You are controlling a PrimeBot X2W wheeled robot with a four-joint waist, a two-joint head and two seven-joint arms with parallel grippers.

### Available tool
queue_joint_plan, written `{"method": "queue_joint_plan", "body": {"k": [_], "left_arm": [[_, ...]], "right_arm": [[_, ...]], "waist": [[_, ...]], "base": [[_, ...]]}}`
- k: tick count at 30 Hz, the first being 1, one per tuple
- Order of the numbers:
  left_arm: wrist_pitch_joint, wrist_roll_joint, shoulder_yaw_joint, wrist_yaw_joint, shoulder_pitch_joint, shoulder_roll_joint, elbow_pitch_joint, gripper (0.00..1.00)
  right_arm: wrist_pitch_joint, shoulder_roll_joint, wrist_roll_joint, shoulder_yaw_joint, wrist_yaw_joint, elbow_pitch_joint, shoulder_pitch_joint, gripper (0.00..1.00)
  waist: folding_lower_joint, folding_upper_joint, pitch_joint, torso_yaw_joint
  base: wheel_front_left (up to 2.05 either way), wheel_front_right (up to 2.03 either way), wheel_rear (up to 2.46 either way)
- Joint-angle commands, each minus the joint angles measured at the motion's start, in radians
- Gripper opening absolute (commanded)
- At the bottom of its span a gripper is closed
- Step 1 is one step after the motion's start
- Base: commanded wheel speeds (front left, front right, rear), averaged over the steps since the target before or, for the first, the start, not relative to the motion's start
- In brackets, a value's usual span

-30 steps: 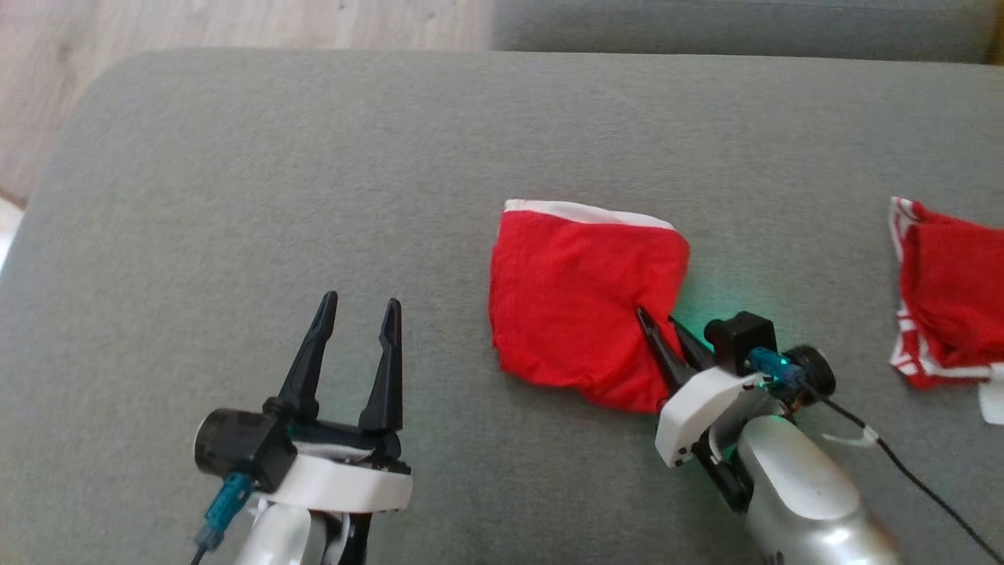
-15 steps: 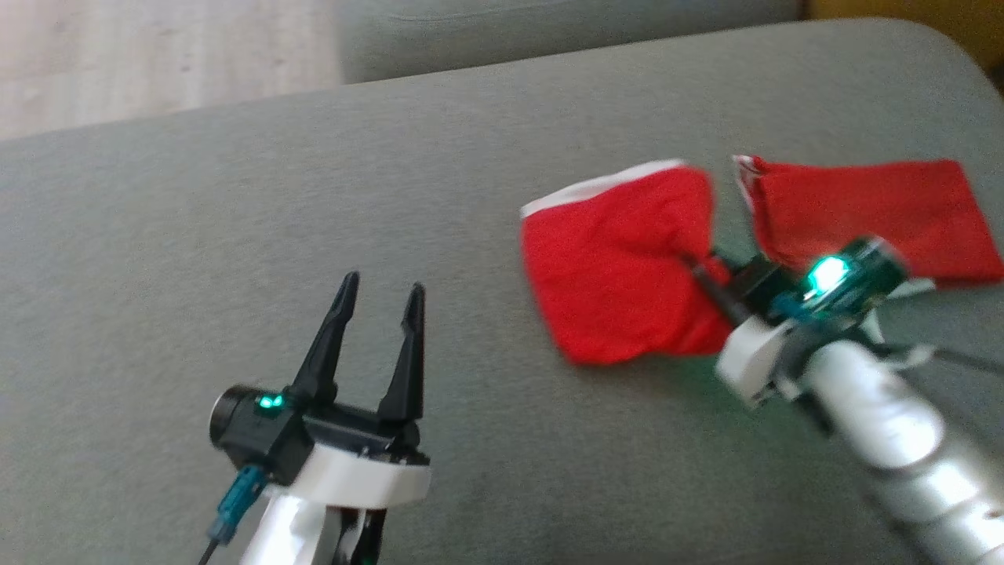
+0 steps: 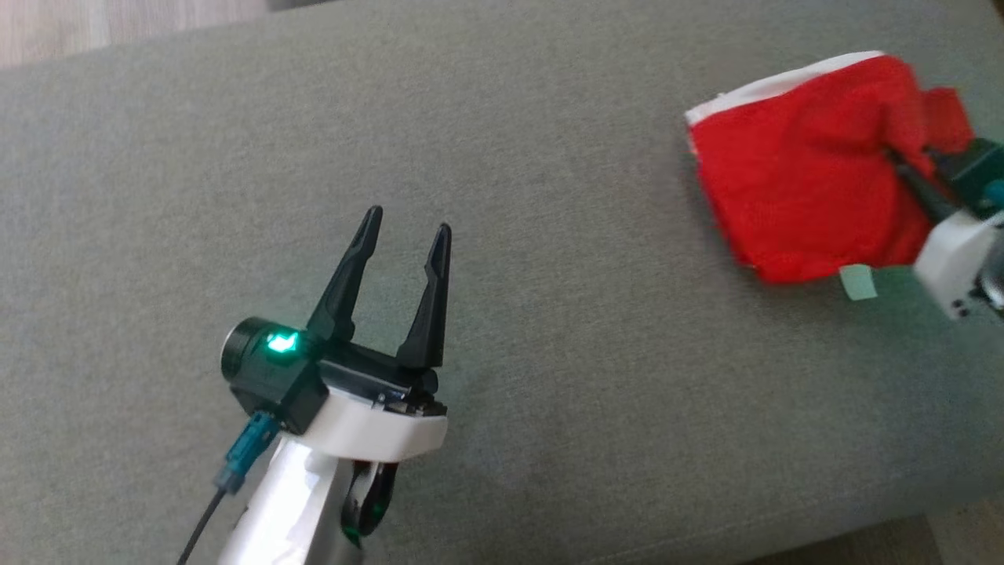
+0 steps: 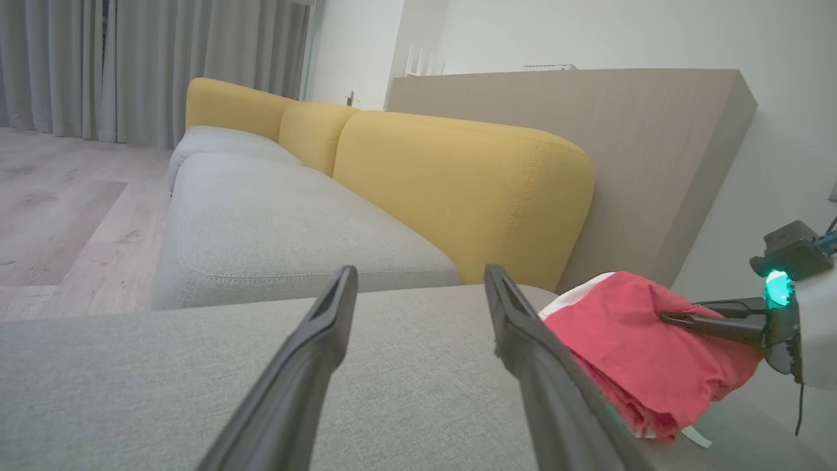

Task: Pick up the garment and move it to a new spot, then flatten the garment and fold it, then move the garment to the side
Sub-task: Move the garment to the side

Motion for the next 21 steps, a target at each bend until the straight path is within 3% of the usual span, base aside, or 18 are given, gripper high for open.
{"method": "queue_joint_plan", "body": {"k": [1,11,17,18,19,20,21], "left_arm": [[-0.005,0.005,0.031,-0.002,-0.035,0.003,-0.026,1.0],[-0.005,0.008,0.058,-0.013,-0.041,0.003,-0.016,1.0],[-0.005,0.011,0.068,-0.017,-0.047,0.003,-0.016,1.0],[-0.005,0.012,0.071,-0.018,-0.047,0.003,-0.015,1.0],[-0.005,0.012,0.071,-0.018,-0.047,0.003,-0.015,1.0],[-0.005,0.013,0.074,-0.019,-0.047,0.003,-0.013,1.0],[-0.005,0.015,0.077,-0.019,-0.046,0.003,-0.011,1.0]], "right_arm": [[0.005,-0.044,0.011,-0.002,0.007,-0.002,-0.005,0.0],[0.011,-0.084,0.001,-0.032,0.007,0.126,-0.012,0.0],[0.012,-0.06,0.0,-0.079,0.007,0.186,-0.007,0.0],[0.01,-0.054,-0.001,-0.095,0.007,0.198,-0.008,0.71],[0.01,-0.054,-0.001,-0.095,0.007,0.198,-0.008,0.71],[0.008,-0.045,0.002,-0.111,0.007,0.209,-0.008,1.0],[0.003,-0.035,0.007,-0.127,0.007,0.218,-0.006,1.0]], "waist": [[-0.0002,0.0,0.017,0.017],[-0.0002,0.0,0.043,0.051],[-0.0002,0.0,0.051,0.054],[-0.0002,0.0,0.051,0.053],[-0.0002,0.0,0.051,0.053],[-0.0002,0.0,0.05,0.053],[-0.0002,0.0,0.048,0.053]], "base": [[0.0,0.0,0.0],[0.0,0.0,0.0],[0.0,0.0,0.0],[0.0,0.0,0.0],[0.0,0.0,0.0],[0.0,0.0,0.0],[0.0,0.0,0.0]]}}
